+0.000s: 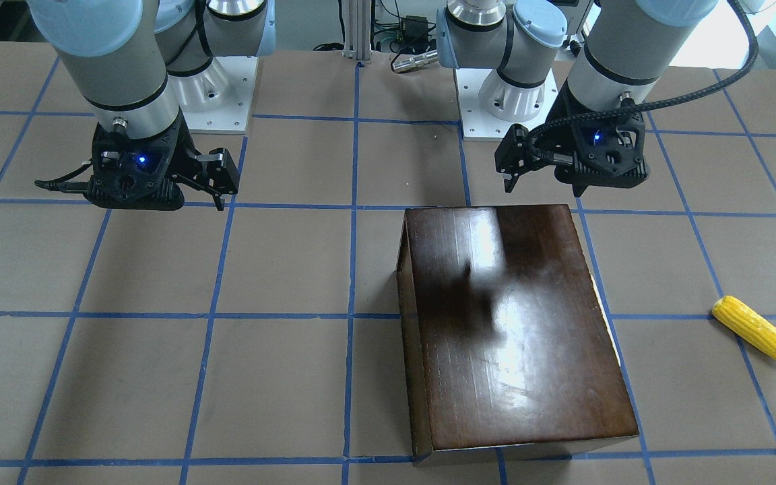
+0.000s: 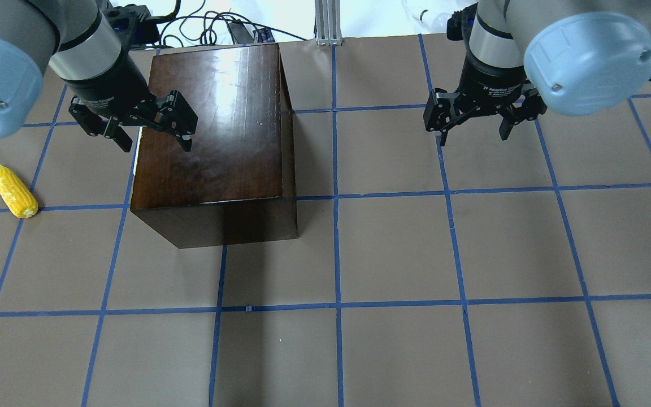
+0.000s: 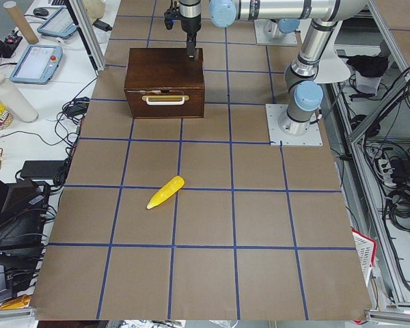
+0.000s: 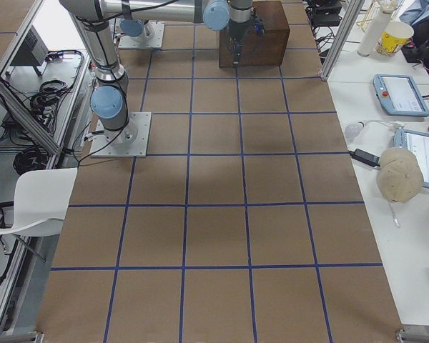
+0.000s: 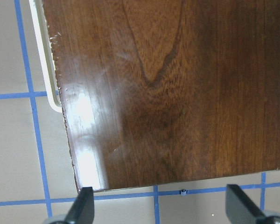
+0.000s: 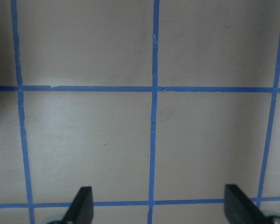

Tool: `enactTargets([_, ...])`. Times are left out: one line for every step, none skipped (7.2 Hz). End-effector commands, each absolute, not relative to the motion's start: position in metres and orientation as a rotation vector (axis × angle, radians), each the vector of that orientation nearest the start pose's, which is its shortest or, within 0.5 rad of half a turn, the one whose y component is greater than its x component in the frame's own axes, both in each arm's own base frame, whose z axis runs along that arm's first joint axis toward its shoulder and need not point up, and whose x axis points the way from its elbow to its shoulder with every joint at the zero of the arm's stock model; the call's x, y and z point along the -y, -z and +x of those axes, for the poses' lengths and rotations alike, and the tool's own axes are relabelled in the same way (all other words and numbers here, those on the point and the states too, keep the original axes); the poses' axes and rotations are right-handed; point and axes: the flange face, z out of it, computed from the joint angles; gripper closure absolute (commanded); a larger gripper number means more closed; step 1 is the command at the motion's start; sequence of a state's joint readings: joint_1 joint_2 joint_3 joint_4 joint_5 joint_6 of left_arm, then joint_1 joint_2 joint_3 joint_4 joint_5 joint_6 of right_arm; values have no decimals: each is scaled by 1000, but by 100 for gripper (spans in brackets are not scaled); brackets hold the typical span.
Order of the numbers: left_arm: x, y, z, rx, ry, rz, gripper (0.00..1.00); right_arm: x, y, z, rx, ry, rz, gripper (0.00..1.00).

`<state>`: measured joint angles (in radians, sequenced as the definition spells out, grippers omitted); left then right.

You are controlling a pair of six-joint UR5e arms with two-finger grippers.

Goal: Open drawer and put corn inside

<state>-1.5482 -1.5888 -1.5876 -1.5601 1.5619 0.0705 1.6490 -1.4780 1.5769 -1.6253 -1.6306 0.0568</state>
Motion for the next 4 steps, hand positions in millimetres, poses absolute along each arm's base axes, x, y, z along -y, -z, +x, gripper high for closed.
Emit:
enactTargets([497, -475, -123, -3148, -29, 65, 0, 514, -443, 168, -3203, -65, -37, 0])
enactTargets([495, -477, -123, -3148, -24, 68, 0, 513, -443, 168, -3203, -65, -37, 0])
enactTargets([495, -478, -123, -3141, -22, 67, 0, 513, -443, 168, -3203, -67, -37, 0])
enactTargets([496, -479, -120, -3134, -20, 60, 0, 514, -443, 168, -3203, -65, -37, 0])
